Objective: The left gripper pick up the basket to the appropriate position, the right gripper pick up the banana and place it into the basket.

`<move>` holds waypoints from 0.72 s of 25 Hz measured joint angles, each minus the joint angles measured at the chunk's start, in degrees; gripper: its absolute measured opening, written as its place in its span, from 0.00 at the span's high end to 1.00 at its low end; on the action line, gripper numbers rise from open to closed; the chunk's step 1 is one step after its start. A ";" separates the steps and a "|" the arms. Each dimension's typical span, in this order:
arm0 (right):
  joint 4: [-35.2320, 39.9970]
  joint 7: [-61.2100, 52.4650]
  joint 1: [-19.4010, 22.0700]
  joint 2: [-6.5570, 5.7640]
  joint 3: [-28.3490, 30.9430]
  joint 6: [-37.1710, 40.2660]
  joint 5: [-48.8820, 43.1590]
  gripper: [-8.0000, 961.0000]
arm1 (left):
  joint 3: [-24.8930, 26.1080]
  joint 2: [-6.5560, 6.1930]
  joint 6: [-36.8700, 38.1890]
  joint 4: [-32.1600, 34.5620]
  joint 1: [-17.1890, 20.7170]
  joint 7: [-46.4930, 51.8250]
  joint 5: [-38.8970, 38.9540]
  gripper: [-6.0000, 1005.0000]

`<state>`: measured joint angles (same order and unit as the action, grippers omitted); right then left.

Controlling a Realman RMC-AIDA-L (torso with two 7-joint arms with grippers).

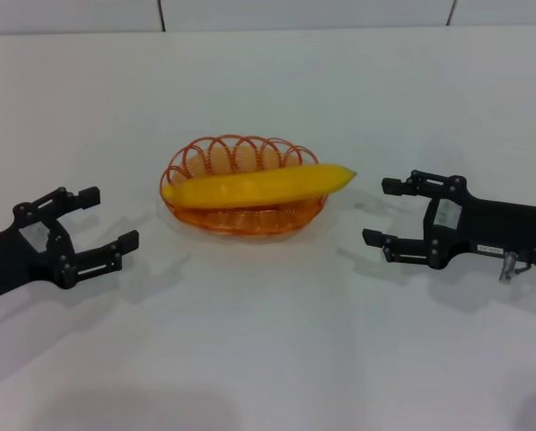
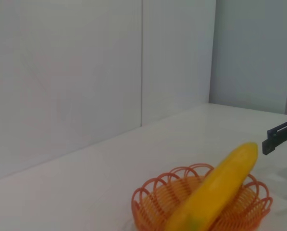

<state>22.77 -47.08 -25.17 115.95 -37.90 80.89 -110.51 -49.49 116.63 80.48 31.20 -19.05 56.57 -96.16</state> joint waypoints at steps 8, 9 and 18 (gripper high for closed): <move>-0.19 -0.08 -0.03 -0.05 0.20 0.26 0.05 0.18 | 0.12 0.00 0.02 0.00 -0.03 -0.17 0.00 0.12; -0.19 -0.13 -0.01 -0.08 0.23 0.31 0.12 0.18 | 0.12 0.00 0.02 0.00 0.01 -0.17 0.00 0.12; -0.19 -0.32 0.06 -0.11 0.28 0.58 0.20 0.18 | -0.28 0.00 -0.38 0.00 -0.01 -0.16 0.00 0.12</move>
<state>22.58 -47.40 -25.11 115.84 -37.62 81.47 -110.31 -49.77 116.63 80.11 31.20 -19.06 56.41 -96.16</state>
